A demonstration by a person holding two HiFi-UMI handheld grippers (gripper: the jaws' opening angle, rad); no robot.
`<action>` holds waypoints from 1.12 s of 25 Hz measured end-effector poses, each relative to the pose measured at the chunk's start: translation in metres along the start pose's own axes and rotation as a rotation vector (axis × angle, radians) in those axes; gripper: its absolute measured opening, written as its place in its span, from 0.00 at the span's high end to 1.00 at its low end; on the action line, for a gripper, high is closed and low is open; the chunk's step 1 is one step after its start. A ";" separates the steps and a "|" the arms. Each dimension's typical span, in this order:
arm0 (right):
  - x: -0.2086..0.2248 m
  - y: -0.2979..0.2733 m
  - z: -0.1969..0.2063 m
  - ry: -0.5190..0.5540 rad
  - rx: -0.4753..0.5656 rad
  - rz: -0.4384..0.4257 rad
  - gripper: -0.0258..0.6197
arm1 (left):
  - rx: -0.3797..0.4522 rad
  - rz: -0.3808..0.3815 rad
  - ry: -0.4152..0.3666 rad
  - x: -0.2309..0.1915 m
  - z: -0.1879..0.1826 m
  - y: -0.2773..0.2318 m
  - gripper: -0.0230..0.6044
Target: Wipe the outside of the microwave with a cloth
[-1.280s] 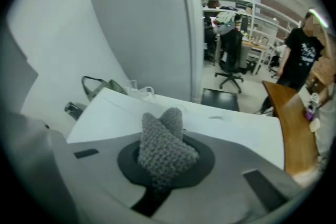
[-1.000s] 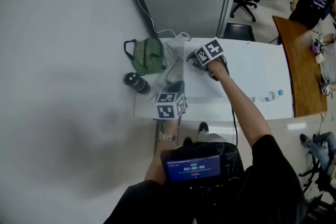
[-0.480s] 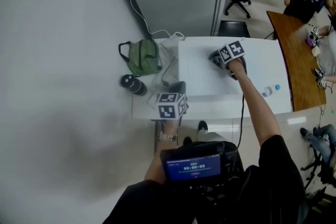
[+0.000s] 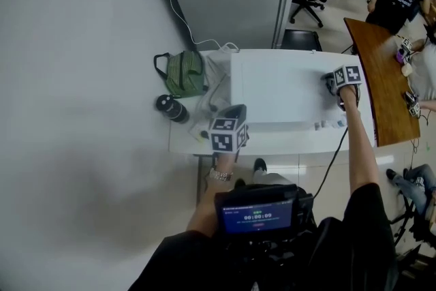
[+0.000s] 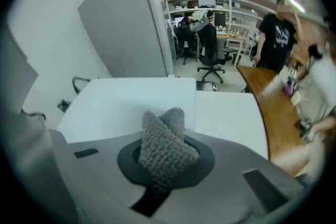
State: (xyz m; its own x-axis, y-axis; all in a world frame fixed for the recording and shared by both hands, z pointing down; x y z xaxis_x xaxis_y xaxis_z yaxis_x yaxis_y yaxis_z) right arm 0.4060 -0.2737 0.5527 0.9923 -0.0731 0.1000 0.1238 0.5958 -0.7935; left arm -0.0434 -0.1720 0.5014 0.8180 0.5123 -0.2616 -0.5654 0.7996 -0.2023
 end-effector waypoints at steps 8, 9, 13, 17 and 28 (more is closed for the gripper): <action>-0.258 -0.004 -0.021 0.247 0.129 -0.409 0.94 | 0.001 -0.052 -0.008 -0.010 0.001 0.024 0.96; -0.293 -0.008 -0.014 0.273 0.110 -0.471 0.94 | 0.002 -0.059 -0.009 -0.011 0.001 0.027 0.96; -0.380 -0.025 0.023 0.333 -0.032 -0.605 0.94 | 0.009 -0.092 -0.005 -0.021 0.003 0.040 0.96; -0.386 -0.030 0.038 0.382 -0.058 -0.592 0.94 | 0.016 -0.114 0.004 -0.028 0.004 0.048 0.96; -0.196 0.009 0.062 0.129 0.049 -0.410 0.94 | -0.007 0.033 -0.005 0.007 0.009 0.009 0.96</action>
State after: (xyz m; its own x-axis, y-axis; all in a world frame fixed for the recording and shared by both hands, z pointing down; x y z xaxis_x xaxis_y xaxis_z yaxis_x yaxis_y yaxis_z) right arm 0.2125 -0.2050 0.5632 0.8533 -0.4096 0.3227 0.5110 0.5333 -0.6741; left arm -0.0421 -0.1585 0.5061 0.7995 0.5396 -0.2638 -0.5927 0.7801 -0.2005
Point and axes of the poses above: the fingertips, and each gripper's own axes: y backward along the fingers, x to its right, z out of its underside, the point moved 9 cm from there along y, backward along the fingers, and after that the axes turned 11 degrees about x, right-handed, at the moved point
